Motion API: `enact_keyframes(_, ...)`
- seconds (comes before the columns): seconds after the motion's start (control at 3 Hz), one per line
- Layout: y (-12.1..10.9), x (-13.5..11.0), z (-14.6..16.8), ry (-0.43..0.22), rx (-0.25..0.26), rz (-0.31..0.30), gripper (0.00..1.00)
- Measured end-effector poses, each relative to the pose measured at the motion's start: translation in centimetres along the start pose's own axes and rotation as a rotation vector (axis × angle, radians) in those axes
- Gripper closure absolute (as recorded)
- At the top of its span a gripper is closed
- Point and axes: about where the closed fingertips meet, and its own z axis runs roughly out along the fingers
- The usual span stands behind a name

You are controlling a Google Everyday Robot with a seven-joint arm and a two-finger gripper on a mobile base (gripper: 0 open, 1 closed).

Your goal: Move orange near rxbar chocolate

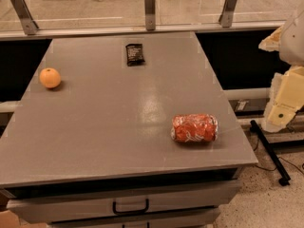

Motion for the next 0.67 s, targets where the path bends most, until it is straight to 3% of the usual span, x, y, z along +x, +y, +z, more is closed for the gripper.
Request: enact_keyframes(0.67,-0.19,-0.32,-0.03,-0.026,0.004,0.003,0.00)
